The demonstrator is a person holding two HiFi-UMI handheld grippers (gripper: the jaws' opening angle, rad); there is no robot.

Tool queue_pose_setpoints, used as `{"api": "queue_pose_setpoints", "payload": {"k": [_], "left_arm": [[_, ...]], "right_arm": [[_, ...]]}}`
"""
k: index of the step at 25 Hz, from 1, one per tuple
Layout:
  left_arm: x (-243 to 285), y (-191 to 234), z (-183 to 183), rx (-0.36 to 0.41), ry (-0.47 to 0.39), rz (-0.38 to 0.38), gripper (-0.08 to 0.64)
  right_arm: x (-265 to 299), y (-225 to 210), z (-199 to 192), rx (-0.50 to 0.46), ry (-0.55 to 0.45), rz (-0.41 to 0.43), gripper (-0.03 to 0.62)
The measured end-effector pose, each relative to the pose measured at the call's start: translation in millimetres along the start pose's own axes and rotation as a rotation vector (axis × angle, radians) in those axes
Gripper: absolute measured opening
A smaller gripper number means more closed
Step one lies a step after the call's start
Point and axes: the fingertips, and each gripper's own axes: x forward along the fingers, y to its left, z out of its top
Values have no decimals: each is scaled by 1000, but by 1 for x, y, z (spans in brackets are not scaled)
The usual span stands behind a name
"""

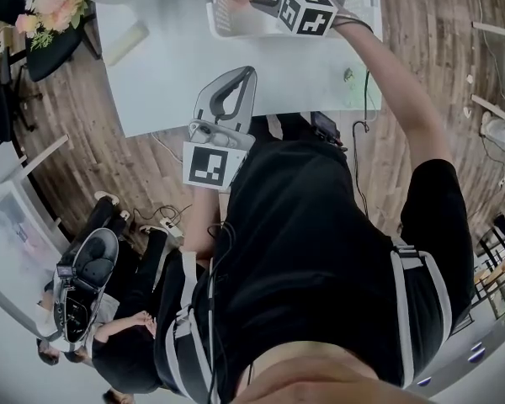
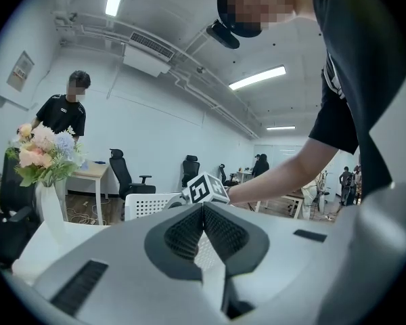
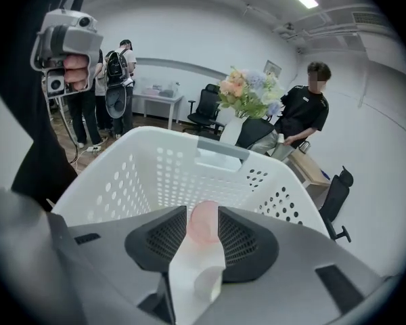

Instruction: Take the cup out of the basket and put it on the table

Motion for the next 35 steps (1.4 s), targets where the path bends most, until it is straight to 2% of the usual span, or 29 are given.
{"api": "queue_pose_setpoints", "payload": {"k": [13, 27, 28, 31, 35], "left_arm": [[-6, 9, -13, -34, 9, 4, 21], [-12, 22, -18, -55, 28, 25, 21], [-13, 23, -18, -55, 29, 25, 21], [-14, 25, -19, -55, 31, 25, 21], [-14, 26, -19, -53, 33, 25, 21]], "right_arm": [[54, 17, -15, -19, 75, 99, 140], [80, 20, -30, -49, 145, 129, 138], [81, 20, -31, -53, 148, 128, 131], [83, 20, -30, -65, 151, 119, 57], [83, 21, -31, -60, 152, 136, 41]]}}
